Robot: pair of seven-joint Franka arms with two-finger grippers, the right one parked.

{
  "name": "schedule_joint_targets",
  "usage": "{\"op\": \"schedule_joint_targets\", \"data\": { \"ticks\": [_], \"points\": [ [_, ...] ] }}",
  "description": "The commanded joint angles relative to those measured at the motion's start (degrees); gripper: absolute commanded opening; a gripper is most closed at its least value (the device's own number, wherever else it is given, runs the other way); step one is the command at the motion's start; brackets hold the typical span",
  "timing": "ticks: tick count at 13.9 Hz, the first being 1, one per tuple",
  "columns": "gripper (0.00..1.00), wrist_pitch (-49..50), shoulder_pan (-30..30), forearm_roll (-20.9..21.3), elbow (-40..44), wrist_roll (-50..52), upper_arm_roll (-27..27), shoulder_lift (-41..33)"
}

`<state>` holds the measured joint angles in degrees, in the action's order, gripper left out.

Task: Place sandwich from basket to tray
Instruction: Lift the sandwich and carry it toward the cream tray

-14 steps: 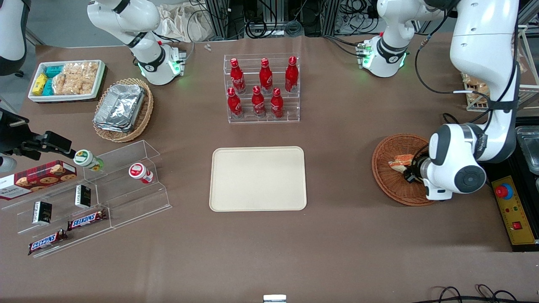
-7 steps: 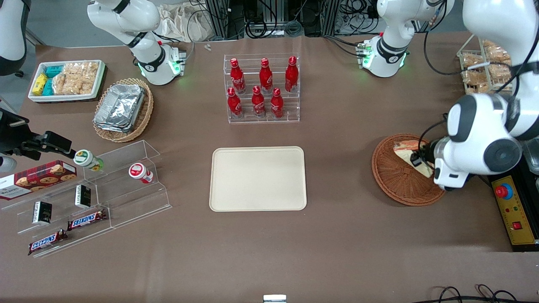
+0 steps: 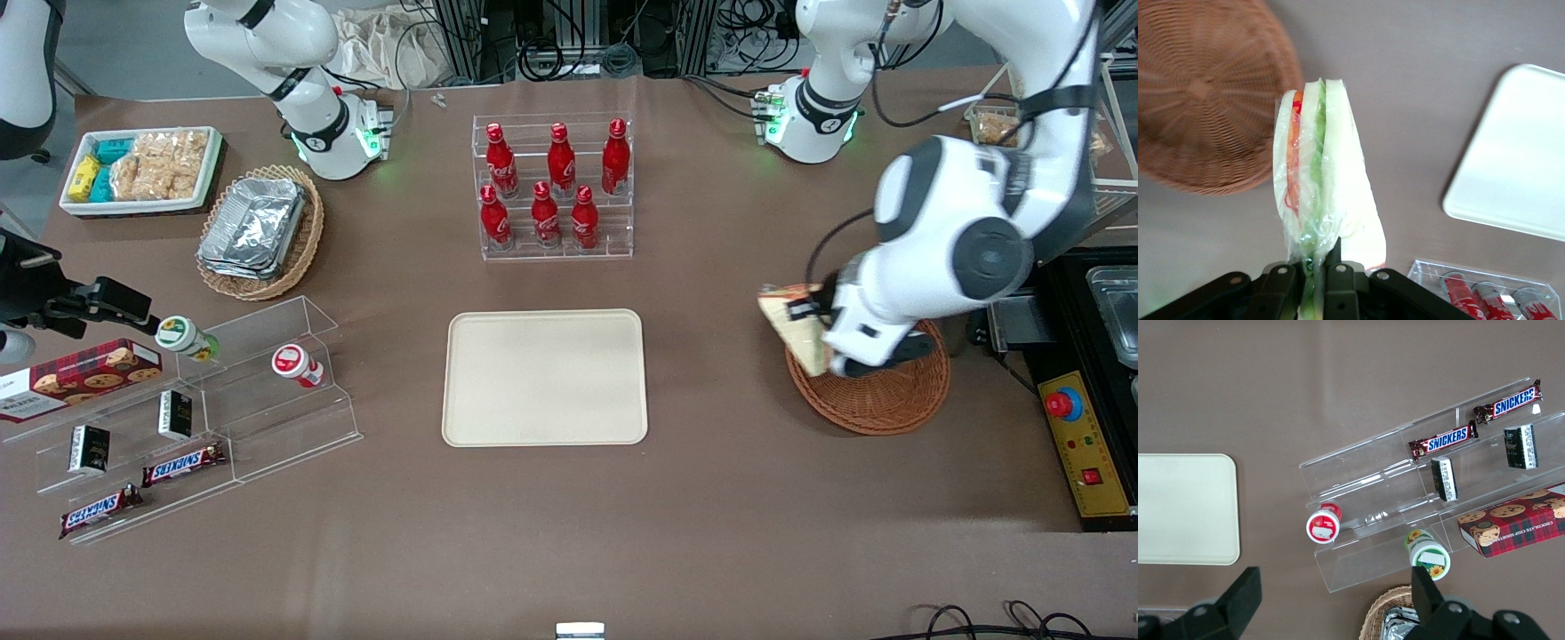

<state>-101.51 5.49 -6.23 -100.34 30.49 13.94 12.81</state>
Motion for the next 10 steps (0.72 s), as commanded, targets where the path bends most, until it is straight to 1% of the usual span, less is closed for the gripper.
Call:
{"op": "schedule_joint_targets", "data": {
  "ticks": [1,2,4,6,7,8,10],
  "points": [
    [0.0,-5.2,1.2,0.1,0.5,-0.2,3.2,2.7],
    [0.0,-7.4,3.6,0.4,0.8,-0.1,3.2,4.1],
    [0.0,-12.2,7.6,3.4,1.4,0.4,3.2,7.3],
    [0.0,-16.7,11.3,5.2,2.0,2.9,3.2,10.9],
    [0.0,-19.0,12.7,7.0,2.3,3.6,3.1,12.5],
    [0.0,-20.6,13.5,8.4,3.1,4.0,3.2,14.2],
    [0.0,-21.2,16.4,9.8,4.5,5.0,3.1,16.7]
  ]
}}
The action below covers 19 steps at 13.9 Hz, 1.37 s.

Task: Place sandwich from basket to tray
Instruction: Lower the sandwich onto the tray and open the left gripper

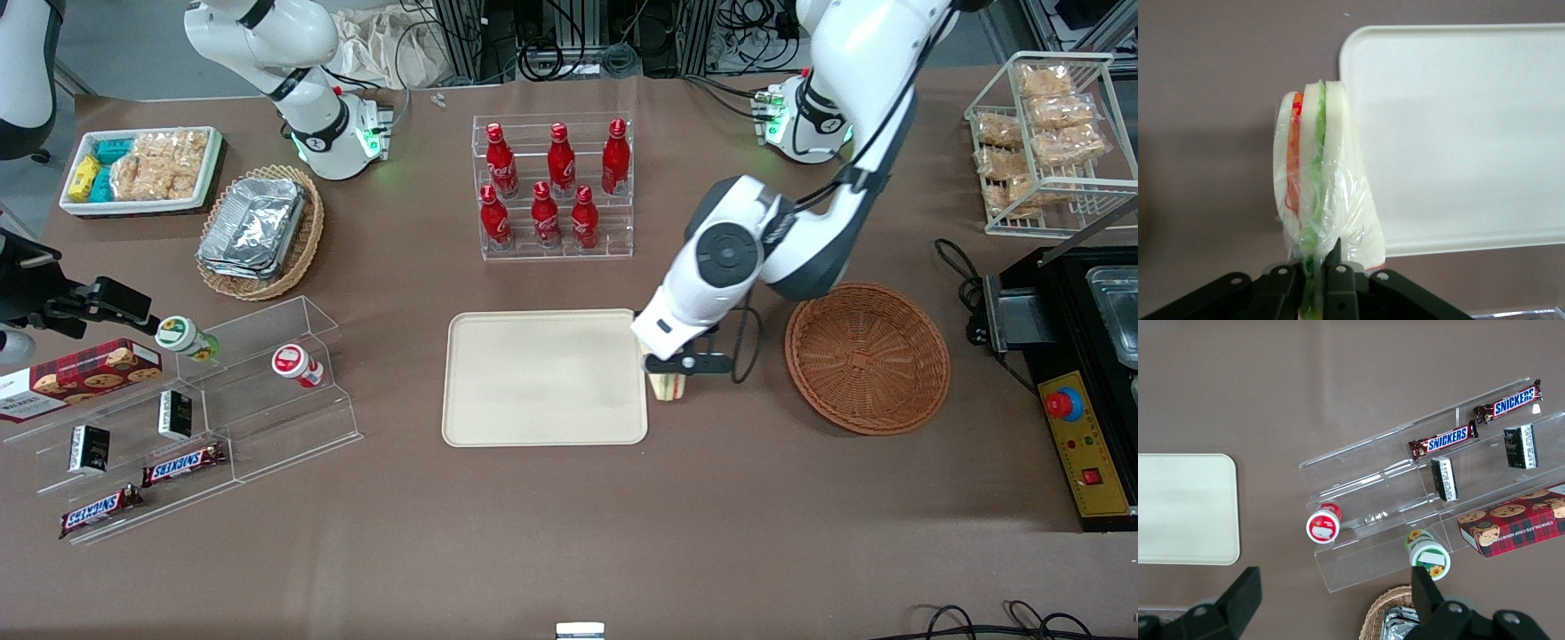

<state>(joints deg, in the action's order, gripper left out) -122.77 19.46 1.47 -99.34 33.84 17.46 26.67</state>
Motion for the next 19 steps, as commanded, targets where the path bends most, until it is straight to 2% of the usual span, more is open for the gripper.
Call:
{"op": "schedule_joint_targets", "data": {
  "ticks": [1,6,9,10,11,12,19],
  "points": [
    [0.0,0.0,3.5,2.8,3.7,1.8,-0.4,4.0],
    [0.02,-4.3,6.3,11.0,5.0,2.4,-0.5,8.7],
    [0.07,-4.4,6.4,12.3,5.2,3.8,-0.5,9.7],
    [0.21,-4.4,6.4,12.2,5.2,3.9,-0.5,10.2],
    [0.54,-4.4,6.5,11.8,5.3,5.6,-0.5,10.4],
    [1.0,-4.4,6.5,12.3,6.3,8.9,-0.5,11.2],
    [1.0,-3.8,5.9,12.0,9.2,12.1,-0.5,9.5]
  ]
}}
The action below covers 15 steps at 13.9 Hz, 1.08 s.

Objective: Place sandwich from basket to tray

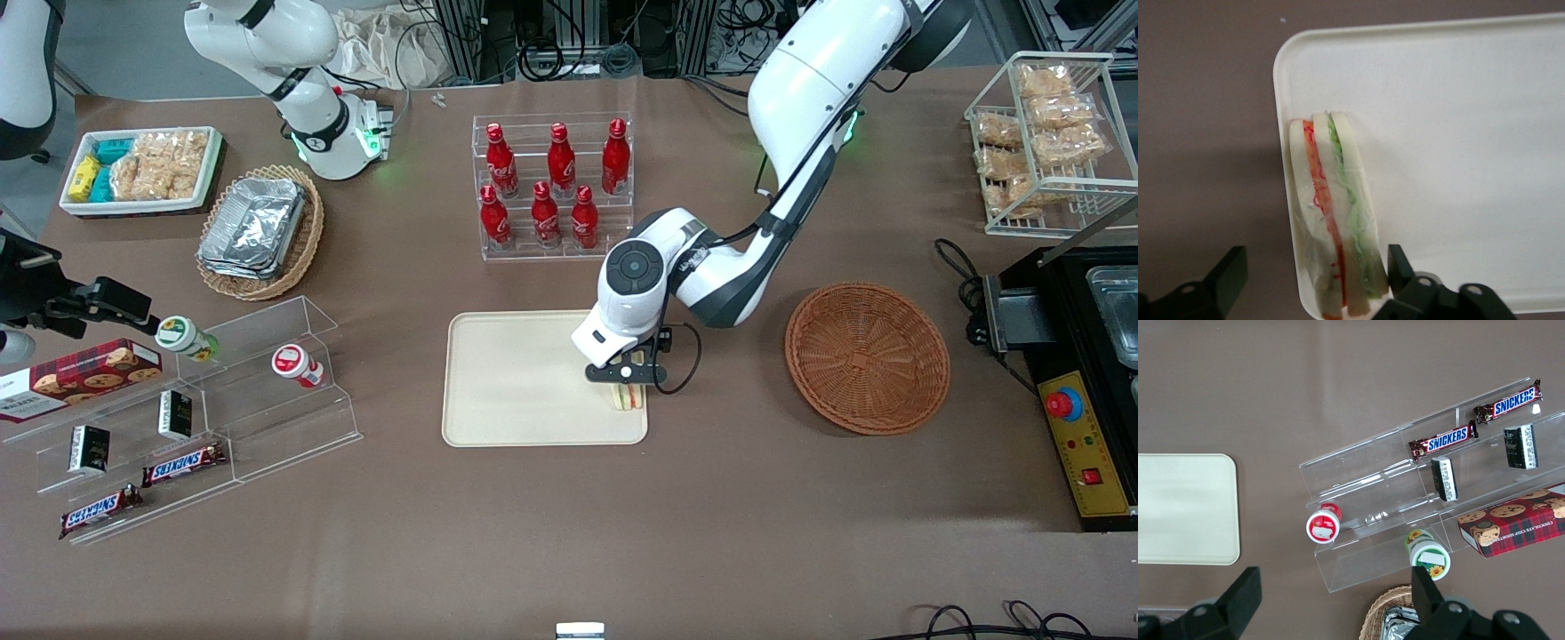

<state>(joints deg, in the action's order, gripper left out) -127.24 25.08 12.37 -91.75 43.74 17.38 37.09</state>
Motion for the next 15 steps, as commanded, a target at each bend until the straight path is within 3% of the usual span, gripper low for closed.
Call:
{"op": "schedule_joint_targets", "data": {
  "ticks": [1,4,6,11,15],
  "points": [
    [1.0,1.5,0.1,0.9,1.0,3.8,-0.4,-3.5],
    [1.0,12.3,-1.1,0.9,1.0,7.7,-0.6,-10.8],
    [1.0,16.0,-5.5,0.3,0.8,5.9,-0.4,-15.3],
    [1.0,26.8,-14.9,-10.8,0.9,-13.4,-0.5,-23.6],
    [1.0,32.6,-24.7,-15.7,1.0,-23.6,-0.6,-28.8]
  ]
}}
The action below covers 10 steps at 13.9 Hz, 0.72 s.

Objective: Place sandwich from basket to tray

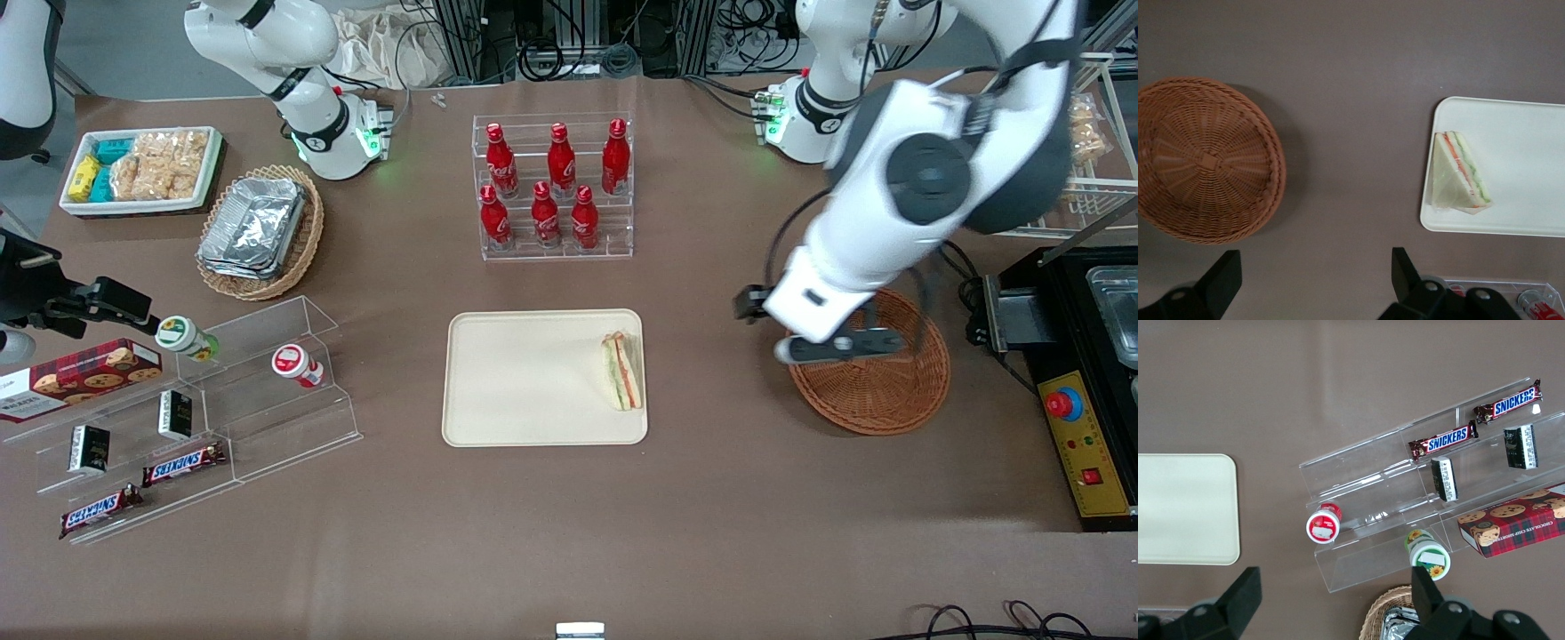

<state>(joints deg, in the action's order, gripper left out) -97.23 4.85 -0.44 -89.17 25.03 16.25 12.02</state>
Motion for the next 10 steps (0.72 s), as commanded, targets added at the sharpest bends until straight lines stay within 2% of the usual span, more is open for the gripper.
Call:
{"op": "schedule_joint_targets", "data": {
  "ticks": [1,6,9,10],
  "points": [
    [1.0,4.6,-6.4,-3.3,-1.8,-7.0,0.5,-5.1],
    [1.0,7.7,-12.3,-3.1,-5.3,-12.0,0.3,-11.3],
    [1.0,7.0,-12.5,2.4,-10.2,-15.5,0.3,-15.4],
    [1.0,6.8,-12.6,2.6,-11.5,-16.8,0.3,-16.8]
  ]
}}
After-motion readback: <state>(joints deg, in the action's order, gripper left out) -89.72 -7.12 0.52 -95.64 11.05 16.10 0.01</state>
